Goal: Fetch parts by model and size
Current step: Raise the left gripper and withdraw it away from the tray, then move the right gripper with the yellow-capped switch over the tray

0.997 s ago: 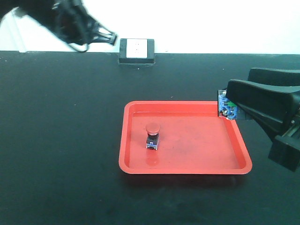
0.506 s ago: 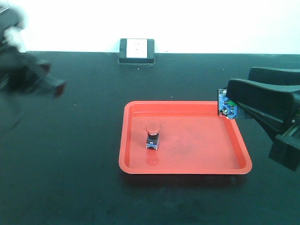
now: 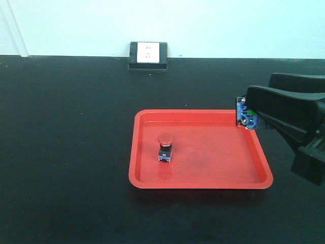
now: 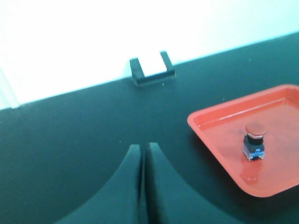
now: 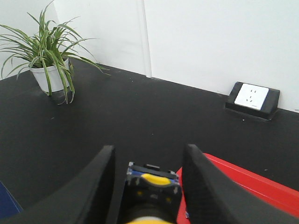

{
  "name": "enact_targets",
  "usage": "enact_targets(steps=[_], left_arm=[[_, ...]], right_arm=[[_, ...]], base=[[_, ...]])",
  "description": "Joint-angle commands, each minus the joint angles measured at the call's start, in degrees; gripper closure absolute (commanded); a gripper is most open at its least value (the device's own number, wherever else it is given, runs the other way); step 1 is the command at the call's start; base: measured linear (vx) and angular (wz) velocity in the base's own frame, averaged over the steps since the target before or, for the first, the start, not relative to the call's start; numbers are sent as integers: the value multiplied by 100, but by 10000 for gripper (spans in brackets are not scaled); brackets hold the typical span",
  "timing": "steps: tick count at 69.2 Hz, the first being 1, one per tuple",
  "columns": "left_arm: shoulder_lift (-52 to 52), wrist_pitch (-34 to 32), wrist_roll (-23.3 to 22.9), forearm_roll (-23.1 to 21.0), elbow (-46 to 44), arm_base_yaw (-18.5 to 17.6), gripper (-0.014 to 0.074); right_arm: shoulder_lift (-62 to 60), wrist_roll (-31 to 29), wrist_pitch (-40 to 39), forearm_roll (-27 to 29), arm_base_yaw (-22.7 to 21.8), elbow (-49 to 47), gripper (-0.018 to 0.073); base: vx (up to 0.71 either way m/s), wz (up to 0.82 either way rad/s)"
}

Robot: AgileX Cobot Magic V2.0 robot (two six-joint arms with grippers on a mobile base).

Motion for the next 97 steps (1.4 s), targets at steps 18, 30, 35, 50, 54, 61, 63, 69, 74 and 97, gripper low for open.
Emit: enact_targets(steps=[18,30,35,50,54,61,63,69,74,97], left_arm=[[-1360,-390,-20,3,637,9,603],[-1444,-342,-20,3,682,9,603],[-1444,-342,-20,3,682,9,603],[-1444,-344,-20,8,682,9,603],[-1444,-344,-20,8,682,9,603],[-1444,-344,-20,8,682,9,603],[-1444,-344,-20,8,682,9,603],[-1444,-344,-20,8,682,9,603],[-1444,-344,-20,8,682,9,603],[-1444,-344,-14,14,682,9,603]], right_arm=[[-29,-38,-408,7,-9,-196,564],[125,-38,-419,7,-9,-196,564],[329,-38,-419,-18,-11,-196,564],[1354,157,-646,-11,-16,-222,564],[1642,252,-629,-20,-37,-329,564],[2224,423,-542,-37,-260,-630,564],[2365,468,-500,-37,-369,-752,564],[2756,523,-274,-24,-797,-1064,564],[3081,517,42,-10,-1137,-1357,564],[4819,452,1806,-736,-1898,-2938,564]], base=[[0,0],[0,0],[0,0],[0,0],[0,0],[0,0],[0,0],[0,0],[0,0],[0,0]])
